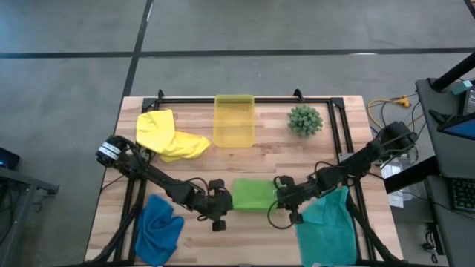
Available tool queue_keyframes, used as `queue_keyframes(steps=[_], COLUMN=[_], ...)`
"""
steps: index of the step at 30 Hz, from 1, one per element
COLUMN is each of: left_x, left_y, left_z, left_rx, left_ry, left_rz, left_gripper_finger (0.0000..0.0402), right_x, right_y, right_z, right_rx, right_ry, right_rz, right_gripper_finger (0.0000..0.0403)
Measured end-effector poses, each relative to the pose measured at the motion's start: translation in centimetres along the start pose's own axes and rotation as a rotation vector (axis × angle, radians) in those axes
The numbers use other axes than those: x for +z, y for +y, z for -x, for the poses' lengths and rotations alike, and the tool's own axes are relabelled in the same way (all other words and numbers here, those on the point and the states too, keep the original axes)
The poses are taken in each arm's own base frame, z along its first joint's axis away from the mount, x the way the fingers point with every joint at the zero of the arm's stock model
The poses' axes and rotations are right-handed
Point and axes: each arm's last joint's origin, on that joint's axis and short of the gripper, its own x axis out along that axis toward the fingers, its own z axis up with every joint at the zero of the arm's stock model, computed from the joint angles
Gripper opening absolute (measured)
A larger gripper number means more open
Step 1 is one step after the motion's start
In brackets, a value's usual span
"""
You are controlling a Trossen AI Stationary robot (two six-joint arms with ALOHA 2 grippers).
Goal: Fold microfiber towels
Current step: Fold the green microfiber cloth
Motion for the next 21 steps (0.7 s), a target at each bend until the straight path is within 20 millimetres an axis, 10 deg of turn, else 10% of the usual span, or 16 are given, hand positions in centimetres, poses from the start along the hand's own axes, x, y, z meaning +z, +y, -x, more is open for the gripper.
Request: queue_keyframes(steps=[11,21], left_x=[-0.8,1.5], left_y=[2.9,7.2], left_z=[1.7,0.6], left_rx=[0.168,0.186], left_ry=[-0.154,-0.205], left_rz=[0.245,0.425], left_gripper_finger=[0.0000,0.0000], right_x=[-1.1,-1.8], right_y=[-2.7,-5.3], right_z=[3.9,3.5], right_rx=[-0.198,-0.268], right_ry=[-0.224,-0.145], right_rz=[-0.155,-0.237], right_gripper_finger=[0.0012,0.0012])
